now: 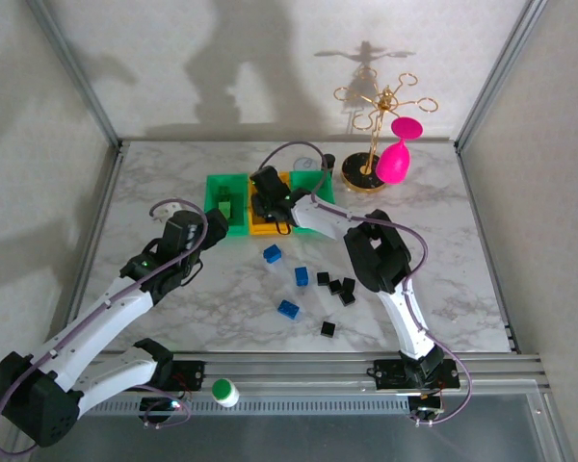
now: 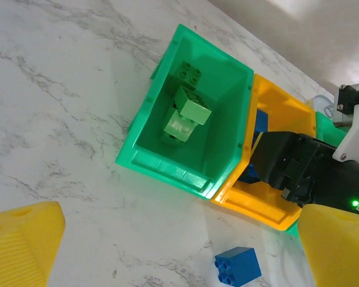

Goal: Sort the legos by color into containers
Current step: Place the lego in the container, then pick up the lego from the center of the table.

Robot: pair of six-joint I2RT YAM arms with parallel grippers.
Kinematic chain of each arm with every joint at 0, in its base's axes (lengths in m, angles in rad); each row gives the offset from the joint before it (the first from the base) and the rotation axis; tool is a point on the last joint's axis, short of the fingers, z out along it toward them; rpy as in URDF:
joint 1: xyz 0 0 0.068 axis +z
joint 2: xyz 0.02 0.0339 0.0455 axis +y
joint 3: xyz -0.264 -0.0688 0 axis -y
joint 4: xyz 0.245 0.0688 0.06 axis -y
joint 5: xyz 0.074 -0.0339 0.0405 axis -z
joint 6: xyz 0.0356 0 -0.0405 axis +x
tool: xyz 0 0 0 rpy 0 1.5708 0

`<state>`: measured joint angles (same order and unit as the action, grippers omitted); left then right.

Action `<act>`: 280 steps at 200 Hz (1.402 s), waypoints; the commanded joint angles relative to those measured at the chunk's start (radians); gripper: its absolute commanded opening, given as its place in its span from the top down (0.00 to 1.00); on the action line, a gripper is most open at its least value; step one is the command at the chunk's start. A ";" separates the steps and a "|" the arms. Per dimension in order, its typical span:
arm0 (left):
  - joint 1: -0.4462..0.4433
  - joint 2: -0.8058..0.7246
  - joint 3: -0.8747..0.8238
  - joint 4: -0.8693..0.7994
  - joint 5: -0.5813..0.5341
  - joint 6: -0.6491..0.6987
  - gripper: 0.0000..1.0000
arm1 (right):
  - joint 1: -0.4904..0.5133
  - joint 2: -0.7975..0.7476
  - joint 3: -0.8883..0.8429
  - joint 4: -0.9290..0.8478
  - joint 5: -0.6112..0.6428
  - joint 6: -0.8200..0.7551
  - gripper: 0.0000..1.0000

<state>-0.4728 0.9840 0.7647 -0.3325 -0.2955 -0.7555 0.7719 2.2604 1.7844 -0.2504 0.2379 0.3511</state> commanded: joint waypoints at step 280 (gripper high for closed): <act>-0.109 -0.209 -0.188 -0.034 0.090 -0.099 0.00 | 0.160 -0.338 -0.542 0.067 -0.031 -0.052 0.33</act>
<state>-0.5747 0.7883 0.5812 -0.3416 -0.1799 -0.8394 0.9237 1.8866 1.1980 -0.1741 0.1829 0.3328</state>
